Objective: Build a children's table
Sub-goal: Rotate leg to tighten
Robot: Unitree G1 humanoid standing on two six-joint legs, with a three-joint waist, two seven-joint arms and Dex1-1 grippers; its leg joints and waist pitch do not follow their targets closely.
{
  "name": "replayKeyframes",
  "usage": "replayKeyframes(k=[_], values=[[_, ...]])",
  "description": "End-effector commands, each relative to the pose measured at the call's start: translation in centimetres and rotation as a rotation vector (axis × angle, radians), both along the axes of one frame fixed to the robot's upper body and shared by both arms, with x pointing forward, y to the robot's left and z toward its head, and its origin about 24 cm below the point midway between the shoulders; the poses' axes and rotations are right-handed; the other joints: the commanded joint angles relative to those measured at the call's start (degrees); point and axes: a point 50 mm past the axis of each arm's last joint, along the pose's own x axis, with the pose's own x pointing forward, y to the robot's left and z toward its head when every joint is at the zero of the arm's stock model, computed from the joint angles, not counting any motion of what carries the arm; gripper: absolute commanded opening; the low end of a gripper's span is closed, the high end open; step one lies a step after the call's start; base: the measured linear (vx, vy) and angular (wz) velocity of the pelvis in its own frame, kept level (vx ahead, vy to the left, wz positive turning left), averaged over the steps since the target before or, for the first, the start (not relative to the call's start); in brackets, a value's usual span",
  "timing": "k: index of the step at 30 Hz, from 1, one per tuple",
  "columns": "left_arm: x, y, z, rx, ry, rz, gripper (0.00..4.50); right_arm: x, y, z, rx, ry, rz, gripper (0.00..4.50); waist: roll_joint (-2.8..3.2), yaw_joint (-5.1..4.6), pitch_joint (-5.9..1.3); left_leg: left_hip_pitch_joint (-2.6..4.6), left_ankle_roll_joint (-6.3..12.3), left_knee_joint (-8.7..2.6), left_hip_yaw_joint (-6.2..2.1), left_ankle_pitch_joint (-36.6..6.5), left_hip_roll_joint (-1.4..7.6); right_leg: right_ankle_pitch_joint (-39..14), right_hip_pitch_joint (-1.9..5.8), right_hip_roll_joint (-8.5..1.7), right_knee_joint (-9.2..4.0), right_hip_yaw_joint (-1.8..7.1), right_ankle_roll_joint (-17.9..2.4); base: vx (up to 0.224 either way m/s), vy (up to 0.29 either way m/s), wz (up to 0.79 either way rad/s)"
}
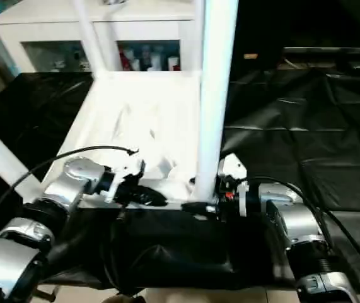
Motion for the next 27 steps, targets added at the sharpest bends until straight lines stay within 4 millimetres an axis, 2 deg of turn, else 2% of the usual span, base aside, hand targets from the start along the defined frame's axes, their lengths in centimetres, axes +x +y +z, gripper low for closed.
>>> replayKeyframes(k=[1, 4, 8, 10, 12, 13, 14, 15, 16, 18, 20, 21, 23, 24, 27], values=[[0.1, -0.6, 0.9, -0.022, -0.017, -0.046, 0.00, -0.4, 0.6, -0.2, 0.018, 0.026, 0.040, 3.13, -1.16, -0.12, -3.92, 1.88, 5.61, -4.21, -1.00, -12.74, 3.10, -8.69, 2.66, -1.81, -2.67, 1.33, -14.90, 0.000, 0.000, 0.00], [0.0, -0.8, 0.8, -0.028, -0.011, -0.052, 0.00, -0.7, 0.9, -0.3, 0.033, 0.042, 0.059, 2.91, -1.15, -0.02, -3.83, 1.97, 4.54, -4.40, -0.99, -13.55, 3.13, -10.00, 2.55, -1.80, -2.85, 1.43, -14.27, 0.000, 0.000, 0.00], [0.2, -1.2, 0.7, -0.038, -0.048, -0.005, 0.00, -0.8, 1.4, -0.8, 0.030, 0.031, 0.025, 2.76, -1.14, -0.03, -3.95, 1.78, 4.71, -4.29, -1.04, -12.33, 3.05, -8.40, 2.63, -1.82, -2.69, 1.39, -14.26, 0.000, 0.000, 0.00], [1.0, -1.7, 0.7, -0.037, -0.108, 0.102, 0.00, -0.3, 1.6, -1.6, 0.006, 0.007, -0.088, 2.70, -1.30, -0.05, -3.93, 1.81, 4.50, -4.27, -1.00, -12.35, 3.06, -8.76, 2.46, -1.78, -2.70, 1.37, -13.99, 0.000, 0.000, 0.00], [1.5, -2.1, 0.8, -0.036, -0.134, 0.178, 0.00, 0.4, 1.7, -2.6, -0.039, 0.001, -0.216, 2.68, -1.36, -0.13, -3.81, 1.81, 3.86, -4.42, -1.05, -13.62, 2.94, -11.36, 2.58, -1.87, -2.99, 1.35, -13.35, 0.000, 0.000, 0.00], [1.7, -2.3, 0.8, -0.039, -0.142, 0.212, 0.00, 0.6, 1.8, -3.1, -0.055, 0.001, -0.264, 2.67, -1.32, -0.36, -3.59, 1.86, 2.86, -4.58, -1.04, -14.82, 2.84, -14.31, 2.28, -1.93, -3.34, 1.38, -12.65, 0.000, 0.000, 0.00], [1.7, -2.3, 0.8, -0.039, -0.142, 0.212, 0.00, 0.6, 1.8, -3.1, -0.055, 0.001, -0.264, 2.67, -1.27, -0.74, -3.21, 2.02, 1.44, -5.00, -1.25, -17.89, 2.80, -19.55, 2.27, -1.97, -3.93, 1.27, -11.31, 0.000, 0.000, 0.00], [2.0, -2.8, 0.9, -0.054, -0.151, 0.257, 0.00, 1.0, 2.1, -3.7, -0.077, 0.004, -0.353, 2.65, -1.47, -1.13, -3.03, 2.15, 0.26, -5.22, -1.42, -20.53, 2.78, -23.68, 2.28, -2.02, -4.28, 1.27, -9.98, 0.000, 0.000, 0.00], [2.1, -3.3, 0.9, -0.070, -0.155, 0.285, 0.00, 1.3, 2.4, -4.2, -0.081, 0.017, -0.431, 2.65, -1.74, -1.47, -3.00, 2.23, -0.36, -5.37, -1.53, -21.22, 2.80, -24.60, 2.13, -2.02, -4.37, 1.36, -9.62, 0.000, 0.000, 0.00], [2.1, -4.2, 0.8, -0.089, -0.164, 0.323, 0.00, 2.0, 3.1, -4.8, -0.068, 0.045, -0.567, 2.64, -1.56, -2.66, -2.79, 2.17, -1.94, -5.70, -2.11, -24.80, 2.47, -30.10, 2.15, -2.17, -4.91, 1.10, -7.51, 0.000, 0.000, 0.00], [2.0, -4.9, 0.6, -0.092, -0.175, 0.348, 0.00, 2.6, 3.8, -5.1, -0.042, 0.075, -0.667, 2.64, -1.72, -3.35, -2.74, 2.58, -2.07, -5.63, -2.10, -26.73, 2.37, -31.25, 1.57, -1.95, -5.43, 1.15, -6.78, 0.000, 0.000, 0.00], [2.0, -5.4, 0.5, -0.098, -0.180, 0.370, 0.00, 2.9, 4.3, -5.1, -0.033, 0.076, -0.725, 2.64, -1.96, -3.69, -2.70, 2.53, -1.99, -5.67, -2.21, -27.42, 2.33, -32.16, 1.57, -1.95, -5.62, 1.05, -6.38, 0.000, 0.000, 0.00], [1.9, -6.4, 0.4, -0.114, -0.187, 0.408, 0.00, 3.4, 5.6, -5.1, -0.037, 0.066, -0.792, 2.64, -1.91, -4.09, -2.61, 2.76, -1.99, -5.65, -2.24, -28.45, 2.21, -33.71, 1.16, -1.91, -5.93, 1.00, -5.64, 0.000, 0.000, 0.00], [1.9, -6.5, 0.4, -0.117, -0.186, 0.411, 0.00, 3.4, 5.8, -5.1, -0.037, 0.061, -0.792, 2.64, -1.92, -4.24, -2.57, 2.69, -1.96, -5.62, -2.29, -28.62, 2.15, -34.19, 1.19, -1.88, -5.97, 0.92, -5.35, 0.000, 0.000, 0.00], [1.4, -7.7, 0.3, -0.138, -0.183, 0.405, 0.00, 3.4, 8.3, -4.2, 0.007, -0.012, -0.706, 2.64, -1.94, -4.45, -2.62, 2.78, -1.15, -5.65, -2.27, -28.88, 2.11, -35.22, 1.09, -1.85, -6.45, 0.86, -4.28, 0.000, 0.000, 0.00]])
